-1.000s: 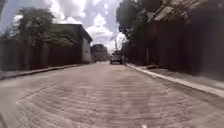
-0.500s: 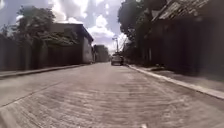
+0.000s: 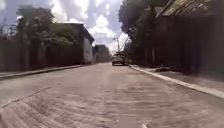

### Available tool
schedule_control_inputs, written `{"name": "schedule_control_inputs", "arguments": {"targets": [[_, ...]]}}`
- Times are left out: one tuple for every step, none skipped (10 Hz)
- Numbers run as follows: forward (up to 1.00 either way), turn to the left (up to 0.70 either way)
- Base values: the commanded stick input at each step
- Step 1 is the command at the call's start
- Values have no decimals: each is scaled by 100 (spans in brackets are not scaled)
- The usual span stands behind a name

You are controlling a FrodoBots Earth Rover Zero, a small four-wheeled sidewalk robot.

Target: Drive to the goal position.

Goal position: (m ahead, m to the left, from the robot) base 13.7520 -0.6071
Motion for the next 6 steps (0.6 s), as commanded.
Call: {"name": "schedule_control_inputs", "arguments": {"targets": [[85, 0], [85, 0], [85, 0], [85, 0], [85, 0], [85, 0]]}}
